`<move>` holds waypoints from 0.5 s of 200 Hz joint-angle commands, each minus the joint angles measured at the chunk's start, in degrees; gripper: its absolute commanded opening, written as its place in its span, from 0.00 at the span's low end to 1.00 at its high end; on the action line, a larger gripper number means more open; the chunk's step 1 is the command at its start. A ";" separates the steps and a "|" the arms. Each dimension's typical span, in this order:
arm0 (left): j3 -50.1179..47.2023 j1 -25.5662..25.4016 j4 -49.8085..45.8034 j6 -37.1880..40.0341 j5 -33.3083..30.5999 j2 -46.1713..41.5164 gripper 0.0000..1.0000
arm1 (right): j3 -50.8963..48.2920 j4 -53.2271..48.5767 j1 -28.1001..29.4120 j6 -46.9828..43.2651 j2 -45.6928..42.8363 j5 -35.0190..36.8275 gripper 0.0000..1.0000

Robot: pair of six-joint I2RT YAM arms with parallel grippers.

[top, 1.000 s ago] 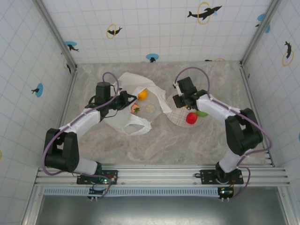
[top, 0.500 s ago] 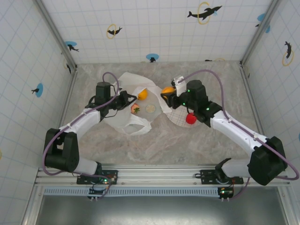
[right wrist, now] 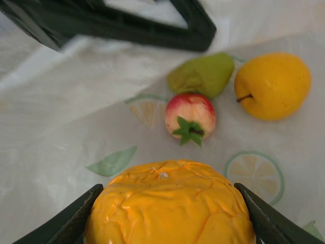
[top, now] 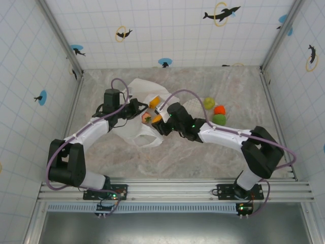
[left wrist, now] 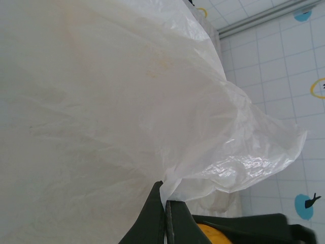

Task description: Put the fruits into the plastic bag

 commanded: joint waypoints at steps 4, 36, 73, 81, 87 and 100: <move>0.31 0.40 -0.34 0.07 -0.02 -0.35 0.00 | 2.06 6.97 0.40 1.22 3.75 6.34 0.57; 0.31 0.42 -0.34 0.07 0.05 -0.43 0.00 | 2.48 12.91 0.59 1.76 8.92 12.07 0.57; 0.40 0.41 -0.34 0.07 0.15 -0.47 0.00 | 3.68 18.63 0.17 2.47 14.50 18.61 0.57; 0.51 0.43 -0.34 0.03 0.15 -0.52 0.00 | 4.22 19.68 0.16 2.69 15.83 19.63 0.57; 0.40 0.43 -0.34 0.07 0.11 -0.52 0.00 | 4.72 20.24 0.16 3.08 16.92 20.41 0.57; 0.40 0.41 -0.29 0.05 0.24 -0.52 0.00 | 5.78 21.41 0.24 3.94 19.14 21.93 0.57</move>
